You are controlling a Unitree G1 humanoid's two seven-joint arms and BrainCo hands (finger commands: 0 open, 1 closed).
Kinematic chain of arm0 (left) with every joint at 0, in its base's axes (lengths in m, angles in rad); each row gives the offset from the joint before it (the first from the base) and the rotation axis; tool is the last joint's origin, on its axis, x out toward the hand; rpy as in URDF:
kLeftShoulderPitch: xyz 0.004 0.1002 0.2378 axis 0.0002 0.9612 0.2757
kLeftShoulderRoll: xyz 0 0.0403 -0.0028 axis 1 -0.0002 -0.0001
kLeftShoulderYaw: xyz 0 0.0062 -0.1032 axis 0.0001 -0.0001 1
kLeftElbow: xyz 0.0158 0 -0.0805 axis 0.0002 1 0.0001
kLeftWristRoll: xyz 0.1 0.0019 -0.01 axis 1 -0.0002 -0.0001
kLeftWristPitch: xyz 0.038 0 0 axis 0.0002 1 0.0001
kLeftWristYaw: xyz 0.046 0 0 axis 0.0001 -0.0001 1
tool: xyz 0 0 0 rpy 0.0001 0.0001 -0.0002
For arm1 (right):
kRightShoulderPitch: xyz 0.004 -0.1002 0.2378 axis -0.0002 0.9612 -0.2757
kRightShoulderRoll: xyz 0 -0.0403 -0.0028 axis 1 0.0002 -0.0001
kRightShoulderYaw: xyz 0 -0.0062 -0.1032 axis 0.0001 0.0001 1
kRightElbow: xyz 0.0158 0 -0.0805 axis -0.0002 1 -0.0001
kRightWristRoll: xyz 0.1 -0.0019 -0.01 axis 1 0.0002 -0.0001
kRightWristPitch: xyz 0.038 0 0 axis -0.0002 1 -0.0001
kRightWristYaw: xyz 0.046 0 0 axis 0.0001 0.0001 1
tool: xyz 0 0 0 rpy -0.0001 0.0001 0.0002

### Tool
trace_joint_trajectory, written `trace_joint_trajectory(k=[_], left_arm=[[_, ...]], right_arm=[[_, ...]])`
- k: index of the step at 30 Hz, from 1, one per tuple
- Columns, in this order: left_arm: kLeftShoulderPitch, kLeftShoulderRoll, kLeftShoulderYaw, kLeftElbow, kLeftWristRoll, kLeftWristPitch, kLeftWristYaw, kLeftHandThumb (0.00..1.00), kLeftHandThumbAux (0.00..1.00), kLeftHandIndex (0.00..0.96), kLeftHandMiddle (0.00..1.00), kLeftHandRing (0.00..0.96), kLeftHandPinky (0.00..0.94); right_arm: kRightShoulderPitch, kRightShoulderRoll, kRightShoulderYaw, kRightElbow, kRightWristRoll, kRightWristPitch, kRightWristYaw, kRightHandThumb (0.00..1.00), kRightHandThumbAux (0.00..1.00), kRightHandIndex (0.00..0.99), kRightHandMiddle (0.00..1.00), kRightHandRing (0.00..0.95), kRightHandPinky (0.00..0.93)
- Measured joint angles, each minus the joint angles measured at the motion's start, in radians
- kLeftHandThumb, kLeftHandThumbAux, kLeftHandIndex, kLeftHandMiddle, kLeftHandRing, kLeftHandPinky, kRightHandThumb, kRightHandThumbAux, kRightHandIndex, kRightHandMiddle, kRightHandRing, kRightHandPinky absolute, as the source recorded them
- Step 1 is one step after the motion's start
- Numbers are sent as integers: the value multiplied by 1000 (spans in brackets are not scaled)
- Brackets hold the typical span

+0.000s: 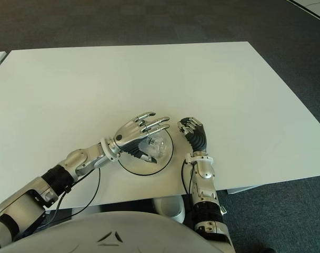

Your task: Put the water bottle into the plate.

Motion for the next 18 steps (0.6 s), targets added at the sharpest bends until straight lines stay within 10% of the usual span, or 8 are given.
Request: trace_joint_trajectory(k=[18], left_arm=[[2, 1, 5, -13, 124, 106, 27, 146, 404, 0, 0, 0, 0]], right_arm=[[0, 1, -1, -1, 1, 0, -1, 713, 725, 429, 488, 480, 489]])
